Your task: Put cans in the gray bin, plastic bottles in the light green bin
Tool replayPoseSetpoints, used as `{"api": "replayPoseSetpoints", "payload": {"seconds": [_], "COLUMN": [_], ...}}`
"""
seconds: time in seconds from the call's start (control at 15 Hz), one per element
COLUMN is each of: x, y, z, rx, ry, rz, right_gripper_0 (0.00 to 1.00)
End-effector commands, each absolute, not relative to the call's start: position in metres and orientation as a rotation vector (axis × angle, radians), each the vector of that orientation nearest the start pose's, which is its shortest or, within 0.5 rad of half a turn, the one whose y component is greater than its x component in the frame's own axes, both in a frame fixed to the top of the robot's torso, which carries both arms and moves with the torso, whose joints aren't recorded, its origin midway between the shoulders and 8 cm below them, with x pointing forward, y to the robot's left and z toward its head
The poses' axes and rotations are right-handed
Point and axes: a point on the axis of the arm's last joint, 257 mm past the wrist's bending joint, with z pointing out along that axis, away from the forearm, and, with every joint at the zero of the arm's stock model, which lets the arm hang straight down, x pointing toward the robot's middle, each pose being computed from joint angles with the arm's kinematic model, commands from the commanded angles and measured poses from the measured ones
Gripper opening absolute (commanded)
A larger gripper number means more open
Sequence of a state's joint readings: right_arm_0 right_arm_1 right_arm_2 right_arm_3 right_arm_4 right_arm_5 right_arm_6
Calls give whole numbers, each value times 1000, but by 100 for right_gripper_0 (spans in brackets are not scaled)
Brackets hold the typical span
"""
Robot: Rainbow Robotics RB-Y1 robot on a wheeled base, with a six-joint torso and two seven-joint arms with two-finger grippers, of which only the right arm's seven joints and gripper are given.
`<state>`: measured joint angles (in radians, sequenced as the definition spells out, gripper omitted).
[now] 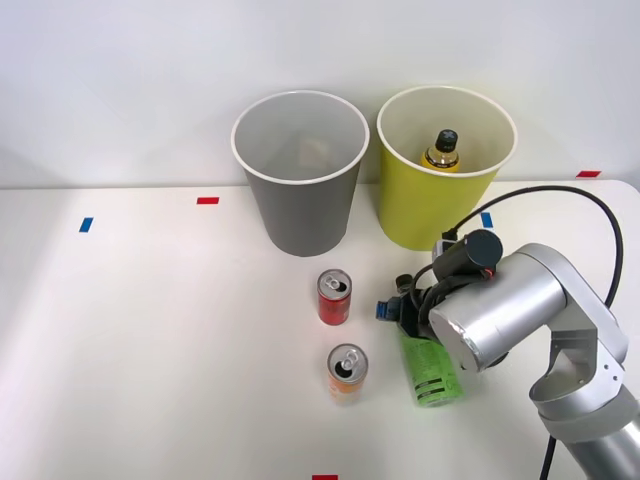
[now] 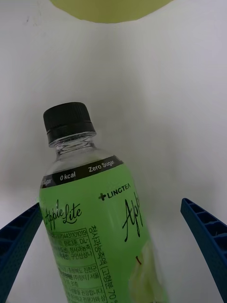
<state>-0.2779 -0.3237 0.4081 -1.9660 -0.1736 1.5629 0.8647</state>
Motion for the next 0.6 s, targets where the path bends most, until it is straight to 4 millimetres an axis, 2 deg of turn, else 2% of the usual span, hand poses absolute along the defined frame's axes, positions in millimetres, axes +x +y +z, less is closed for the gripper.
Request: {"api": "replayPoseSetpoints", "payload": {"seconds": [0.07, 0.27, 0.4, 0.47, 0.53, 0.6], "x": [441, 448, 449, 448, 448, 448], "y": [-141, -137, -138, -137, -136, -136], "z": [-305, -319, -320, -321, -321, -320], "rx": [176, 189, 169, 166, 164, 164], "ry": [2590, 2595, 2582, 2582, 2581, 2580], "rz": [80, 61, 20, 14, 17, 17], "right_gripper_0": [100, 100, 99, 73, 27, 0]}}
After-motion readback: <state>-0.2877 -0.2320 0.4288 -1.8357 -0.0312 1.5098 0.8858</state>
